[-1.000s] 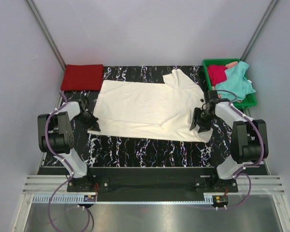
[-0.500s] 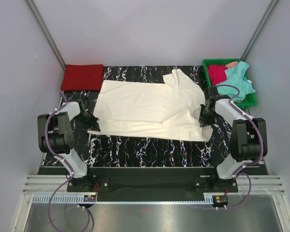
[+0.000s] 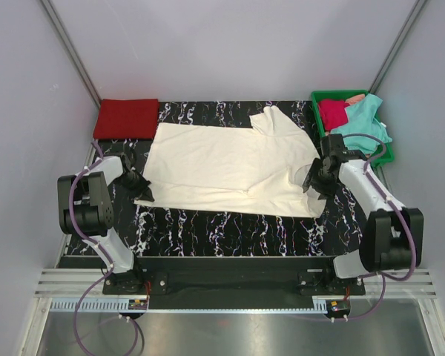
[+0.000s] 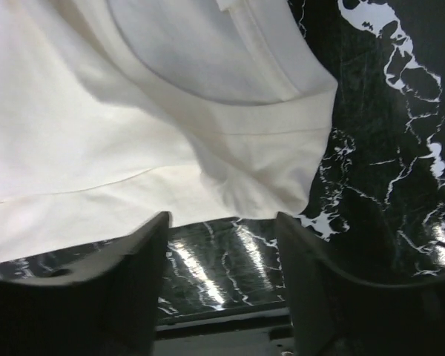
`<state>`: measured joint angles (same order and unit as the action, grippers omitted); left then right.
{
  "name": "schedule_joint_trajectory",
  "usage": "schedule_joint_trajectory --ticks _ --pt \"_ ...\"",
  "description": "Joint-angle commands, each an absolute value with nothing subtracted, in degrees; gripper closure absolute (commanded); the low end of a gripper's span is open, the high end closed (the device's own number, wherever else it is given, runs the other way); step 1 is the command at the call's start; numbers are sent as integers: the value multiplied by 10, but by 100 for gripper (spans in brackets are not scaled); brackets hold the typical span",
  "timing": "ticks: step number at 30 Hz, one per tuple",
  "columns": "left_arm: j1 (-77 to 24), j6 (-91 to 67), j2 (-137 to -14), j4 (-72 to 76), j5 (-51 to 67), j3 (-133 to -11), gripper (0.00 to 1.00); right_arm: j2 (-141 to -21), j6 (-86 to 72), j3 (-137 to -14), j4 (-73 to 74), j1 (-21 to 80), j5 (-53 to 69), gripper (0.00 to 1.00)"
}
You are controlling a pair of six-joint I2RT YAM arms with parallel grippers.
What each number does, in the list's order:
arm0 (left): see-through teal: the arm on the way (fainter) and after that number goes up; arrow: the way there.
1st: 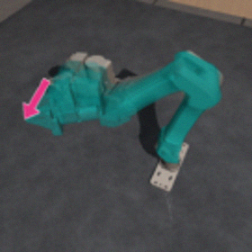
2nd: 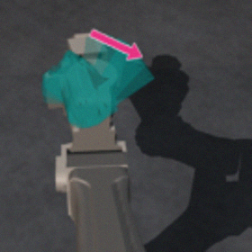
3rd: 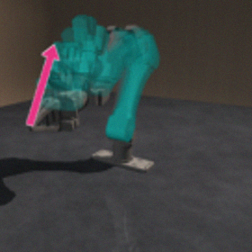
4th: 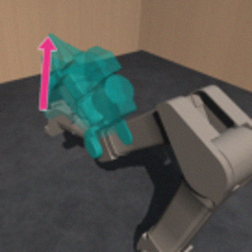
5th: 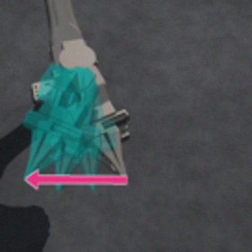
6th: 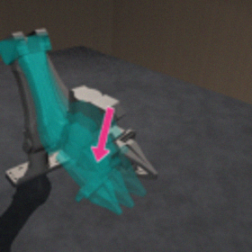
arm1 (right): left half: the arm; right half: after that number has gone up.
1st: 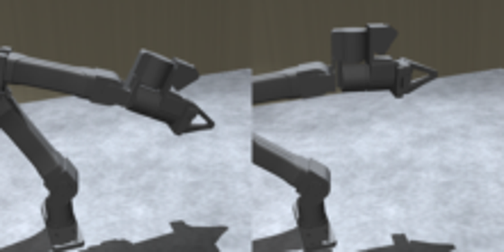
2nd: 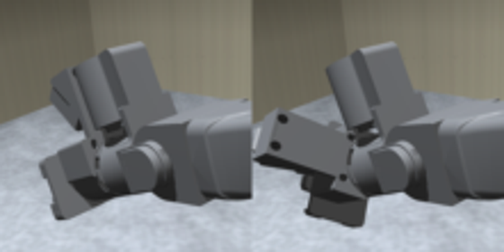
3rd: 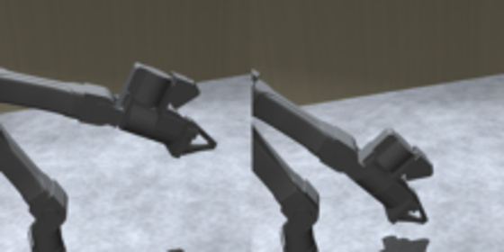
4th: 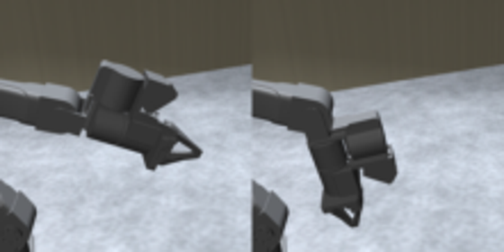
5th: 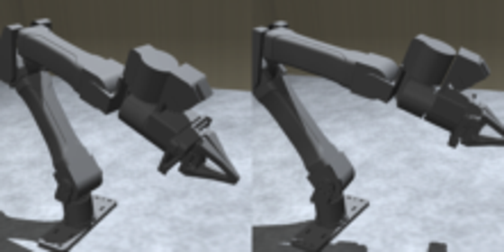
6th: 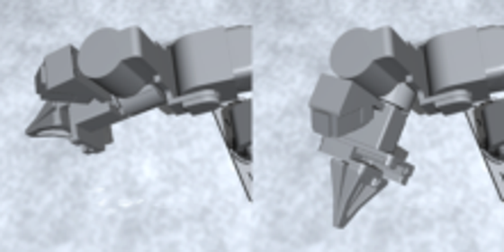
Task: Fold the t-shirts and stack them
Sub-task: Fold the tshirt
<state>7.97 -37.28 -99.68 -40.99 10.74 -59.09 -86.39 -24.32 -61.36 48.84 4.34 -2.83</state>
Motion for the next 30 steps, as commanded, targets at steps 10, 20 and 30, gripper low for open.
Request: schedule_joint_trajectory --ticks 10,20,30 --pt "84 -359 -984 -378 91 -584 100 -826 -310 -549 511 38 2 48" --pt "84 -362 -986 -375 91 -584 100 -893 -282 -567 493 37 -47 63" --pt "84 -363 -987 -375 91 -587 100 -944 -251 -593 492 38 -53 50"
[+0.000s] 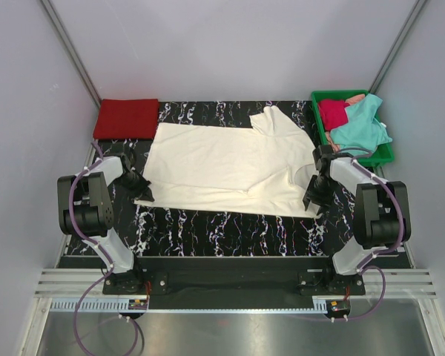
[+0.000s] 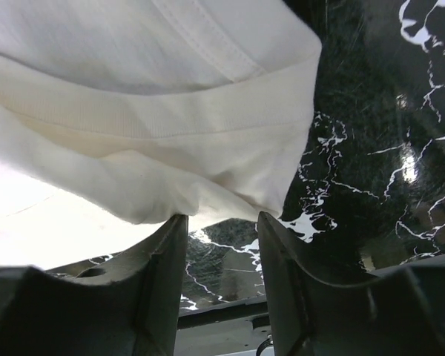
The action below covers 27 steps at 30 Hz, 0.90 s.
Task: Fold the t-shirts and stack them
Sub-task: Fold the tshirt
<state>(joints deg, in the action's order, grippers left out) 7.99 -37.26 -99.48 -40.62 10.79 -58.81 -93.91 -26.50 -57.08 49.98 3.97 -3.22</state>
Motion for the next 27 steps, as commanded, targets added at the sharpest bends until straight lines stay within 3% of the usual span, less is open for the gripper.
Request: schedule_joint_trajectory --ticks 1,5,10,13,16,20,22,23,27 --pt "85 -364 -988 -375 92 -586 100 -946 -250 -592 490 38 -55 50" --pt "84 -364 -991 -374 91 -587 100 -954 -253 -596 491 37 -98 54" --pt "85 -365 -996 -375 86 -584 100 -972 -282 -627 522 37 -196 71" --pt "91 -368 -1004 -375 93 -582 100 -993 -300 -651 548 33 -259 69" --pt "93 -367 -1001 -374 94 -584 100 -984 -292 -670 555 32 -229 69" --pt "91 -367 -994 -371 98 -582 100 -884 -319 -658 571 47 -68 73" --pt "92 -367 -994 -370 98 -580 100 -856 -331 -643 564 66 -13 83" --pt "91 -367 -994 -370 98 -579 100 -840 -346 -621 557 75 28 92" --pt "91 -368 -999 -367 99 -578 100 -868 -373 -590 513 108 52 100"
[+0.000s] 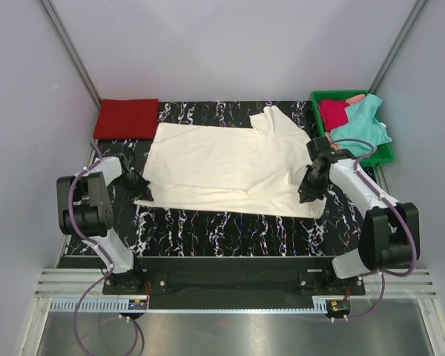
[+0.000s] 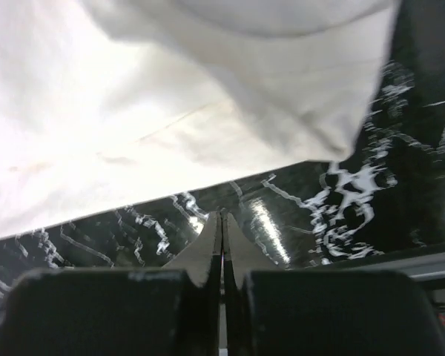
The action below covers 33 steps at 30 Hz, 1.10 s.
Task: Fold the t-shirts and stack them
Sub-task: Fold the tshirt
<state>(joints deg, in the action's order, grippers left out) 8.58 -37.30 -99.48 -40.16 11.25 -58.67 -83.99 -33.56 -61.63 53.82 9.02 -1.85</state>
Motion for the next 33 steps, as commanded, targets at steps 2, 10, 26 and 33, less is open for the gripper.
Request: schedule_joint_trajectory --ticks 2,10,26,33 --pt "91 -368 -999 -368 100 -580 100 -886 -388 -582 491 109 44 100" --pt "92 -369 -1006 -364 103 -584 100 -932 -459 -558 457 103 -104 100" --pt "92 -363 -1017 -370 91 -591 100 -918 -473 -505 416 -32 -173 80" --pt "93 -369 -1026 -370 79 -592 100 -917 -463 -533 435 -58 -217 70"
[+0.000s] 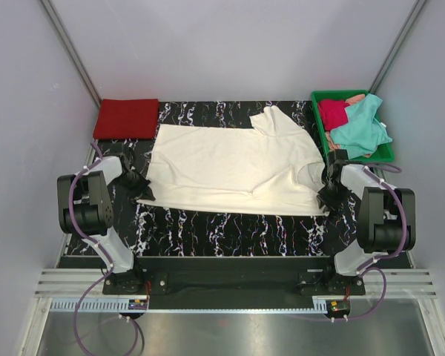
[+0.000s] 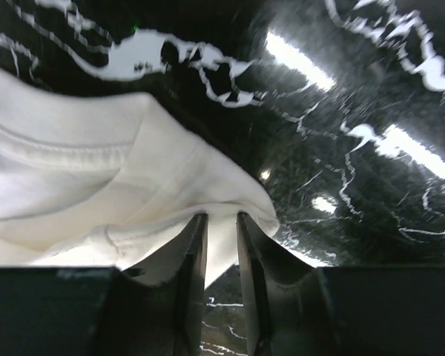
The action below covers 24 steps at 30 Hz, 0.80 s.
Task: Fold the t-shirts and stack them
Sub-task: Fold the tshirt
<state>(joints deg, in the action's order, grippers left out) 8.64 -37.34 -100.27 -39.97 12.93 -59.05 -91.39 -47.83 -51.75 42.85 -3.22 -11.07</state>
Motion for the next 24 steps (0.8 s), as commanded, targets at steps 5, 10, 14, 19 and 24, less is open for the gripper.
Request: schedule_joint_trajectory --ticks 5,10,14,19,24 --pt "92 -367 -1022 -369 73 -583 100 -921 -418 -544 398 -92 -238 66" --pt "92 -366 -1019 -370 75 -581 100 -932 -365 -591 404 -98 -219 62" --pt "92 -368 -1012 -371 82 -580 100 -877 -369 -595 456 -97 -150 59" --pt "93 -374 -1008 -367 92 -580 100 -789 -446 -521 470 -97 -2 53" --pt "92 -374 -1005 -367 92 -577 100 -778 -493 -467 442 -98 79 39"
